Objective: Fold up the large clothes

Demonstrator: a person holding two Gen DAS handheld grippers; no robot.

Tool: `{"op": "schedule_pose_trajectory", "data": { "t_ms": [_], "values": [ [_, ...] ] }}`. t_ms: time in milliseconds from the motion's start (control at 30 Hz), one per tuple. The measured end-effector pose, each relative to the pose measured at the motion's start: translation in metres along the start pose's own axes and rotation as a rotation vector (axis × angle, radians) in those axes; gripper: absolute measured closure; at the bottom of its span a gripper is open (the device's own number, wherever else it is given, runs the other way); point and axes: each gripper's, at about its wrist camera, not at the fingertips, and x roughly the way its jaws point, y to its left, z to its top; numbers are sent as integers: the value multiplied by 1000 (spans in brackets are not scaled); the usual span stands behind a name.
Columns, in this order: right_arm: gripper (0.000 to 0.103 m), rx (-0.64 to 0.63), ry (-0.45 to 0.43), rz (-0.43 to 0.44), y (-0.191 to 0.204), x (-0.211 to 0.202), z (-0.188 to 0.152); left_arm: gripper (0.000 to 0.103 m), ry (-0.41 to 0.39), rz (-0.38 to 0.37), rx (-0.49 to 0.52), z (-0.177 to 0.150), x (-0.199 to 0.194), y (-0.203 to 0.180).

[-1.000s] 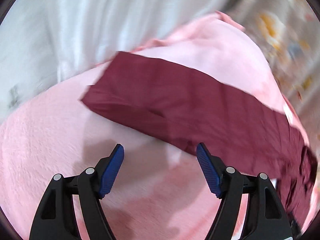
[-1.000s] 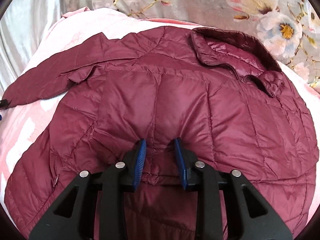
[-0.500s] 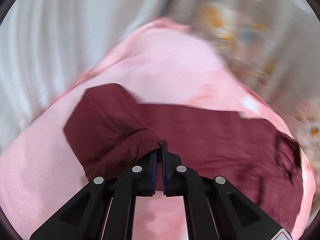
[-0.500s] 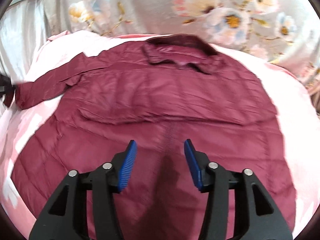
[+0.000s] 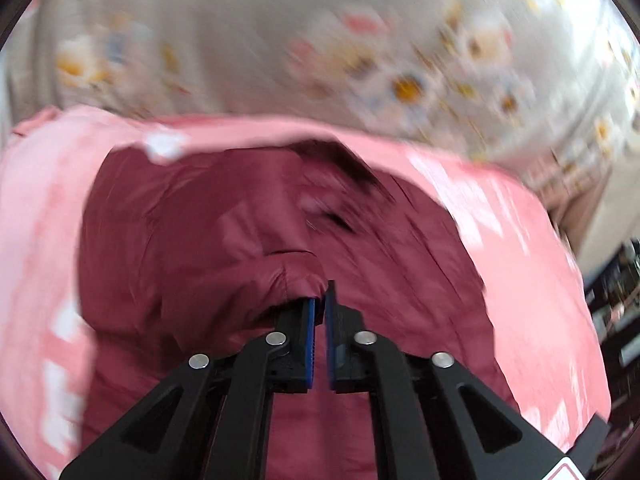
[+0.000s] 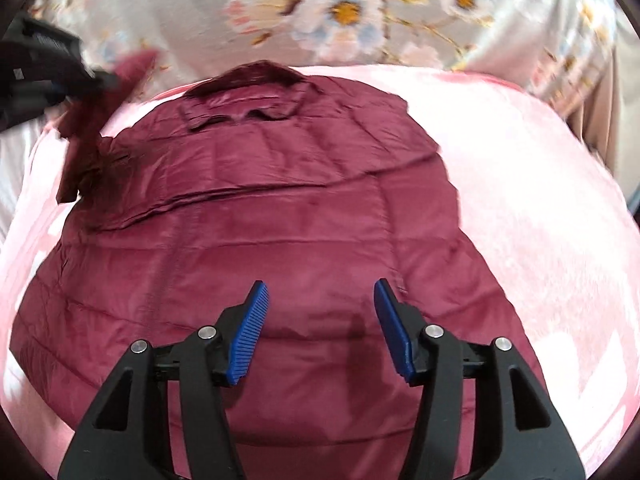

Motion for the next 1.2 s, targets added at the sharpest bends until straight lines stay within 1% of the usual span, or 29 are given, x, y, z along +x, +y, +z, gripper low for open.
{"op": "schedule_pose_trajectory", "data": {
  "t_ms": [33, 67, 100, 133, 200, 267, 333, 367, 467, 567, 633, 700, 800, 900, 967, 1000, 1067, 1100, 1133, 1200],
  "values": [
    [49, 12, -2, 0, -7, 0, -1, 83, 49, -25, 4, -13, 18, -15],
    [49, 19, -3, -1, -12, 1, -1, 63, 75, -33, -1, -18, 28, -17],
    [48, 26, -4, -2, -15, 0, -2, 55, 101, -38, -18, -28, 39, -22],
    [47, 36, -4, 1, -21, 1, -2, 51, 105, -42, -34, -34, 43, -20],
    [43, 61, -10, 23, -31, 1, 0, 51, 114, -63, -80, -41, 46, -9],
    [41, 79, -18, 44, -35, 0, 3, 51, 111, -103, -143, -45, 36, 9],
    [39, 92, -26, 83, -35, 1, 10, 51, 77, -127, -216, -42, 18, 33],
    [39, 94, -28, 102, -33, 2, 14, 50, 59, -117, -234, -39, 14, 40],
    [37, 81, -41, 163, -17, 3, 31, 50, 15, -10, -281, -29, -6, 79],
    [32, 20, -57, 194, 11, 6, 46, 50, -4, 41, -354, -23, -18, 123],
    [30, -45, -61, 189, 34, 14, 54, 50, -8, 86, -395, -22, -21, 150],
    [30, -135, -61, 159, 64, 29, 63, 50, -2, 127, -437, -21, -18, 175],
    [30, -201, -57, 137, 95, 51, 75, 50, 14, 165, -472, -20, -5, 195],
    [30, -223, -21, 113, 105, 77, 81, 50, 53, 211, -480, -23, 22, 206],
    [30, -194, -7, 58, 94, 89, 82, 50, 83, 219, -488, -26, 36, 212],
    [30, -146, -4, 34, 79, 91, 83, 50, 92, 218, -496, -30, 42, 216],
    [30, -38, 5, 18, 46, 90, 82, 50, 84, 211, -491, -34, 43, 218],
    [30, 47, 9, 4, 19, 87, 81, 50, 79, 209, -484, -34, 43, 219],
    [30, 103, 10, -6, 2, 85, 79, 50, 77, 203, -483, -34, 42, 220],
    [30, 205, 11, -6, -32, 79, 77, 50, 74, 190, -497, -33, 40, 222]
  ]
}}
